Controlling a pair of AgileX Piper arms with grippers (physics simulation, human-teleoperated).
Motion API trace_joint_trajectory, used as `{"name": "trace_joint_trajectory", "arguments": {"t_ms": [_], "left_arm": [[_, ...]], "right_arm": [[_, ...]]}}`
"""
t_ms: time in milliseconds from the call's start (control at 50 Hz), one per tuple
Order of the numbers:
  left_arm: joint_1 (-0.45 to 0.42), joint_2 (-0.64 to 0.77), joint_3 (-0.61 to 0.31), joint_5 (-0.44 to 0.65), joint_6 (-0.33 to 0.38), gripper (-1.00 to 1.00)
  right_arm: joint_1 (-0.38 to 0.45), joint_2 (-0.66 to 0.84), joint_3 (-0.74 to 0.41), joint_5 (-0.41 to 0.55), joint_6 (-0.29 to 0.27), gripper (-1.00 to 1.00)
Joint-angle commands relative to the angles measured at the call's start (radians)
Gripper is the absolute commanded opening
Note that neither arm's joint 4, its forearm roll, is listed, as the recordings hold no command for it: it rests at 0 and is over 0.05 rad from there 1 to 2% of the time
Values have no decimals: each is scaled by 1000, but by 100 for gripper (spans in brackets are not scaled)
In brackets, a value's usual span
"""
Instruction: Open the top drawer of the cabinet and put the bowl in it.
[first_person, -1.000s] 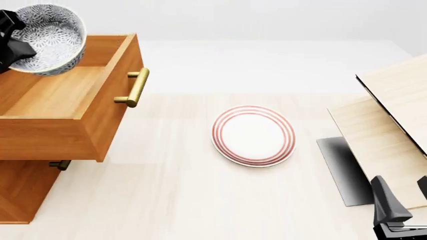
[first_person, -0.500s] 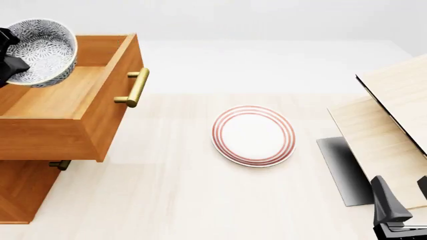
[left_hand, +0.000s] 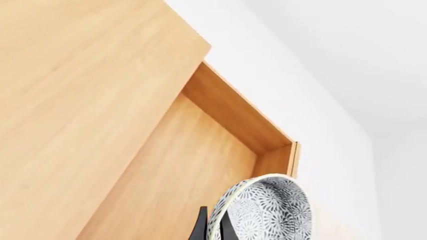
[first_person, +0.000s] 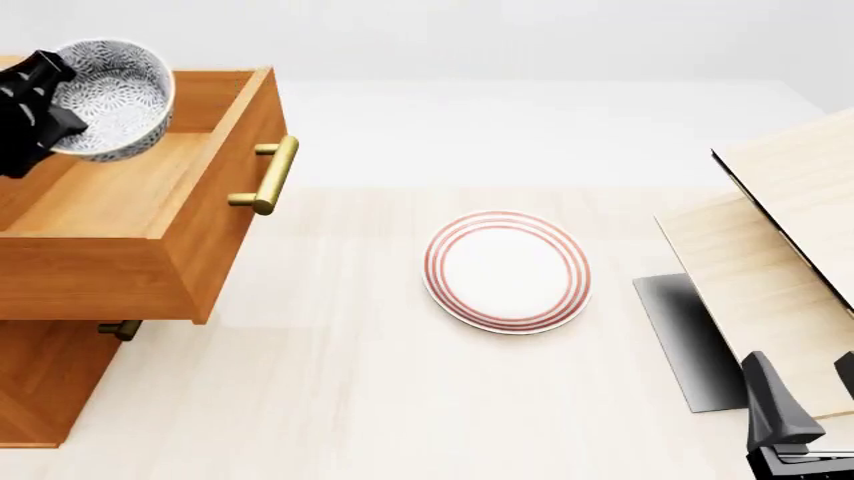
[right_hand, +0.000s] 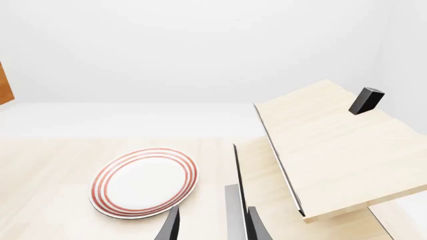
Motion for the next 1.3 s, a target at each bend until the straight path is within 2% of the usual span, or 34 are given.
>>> {"name": "trace_joint_trajectory", "arguments": {"t_ms": [20,680,1300], "left_arm": [[2,76,-17,-49,3,-100],[36,162,60,-157,-7,-100],[40,225,48,-192,-8,-100]], "right_arm": [[0,0,1,0,0,100],[0,-1,1,0,0,100],[0,0,1,0,0,100]]}}
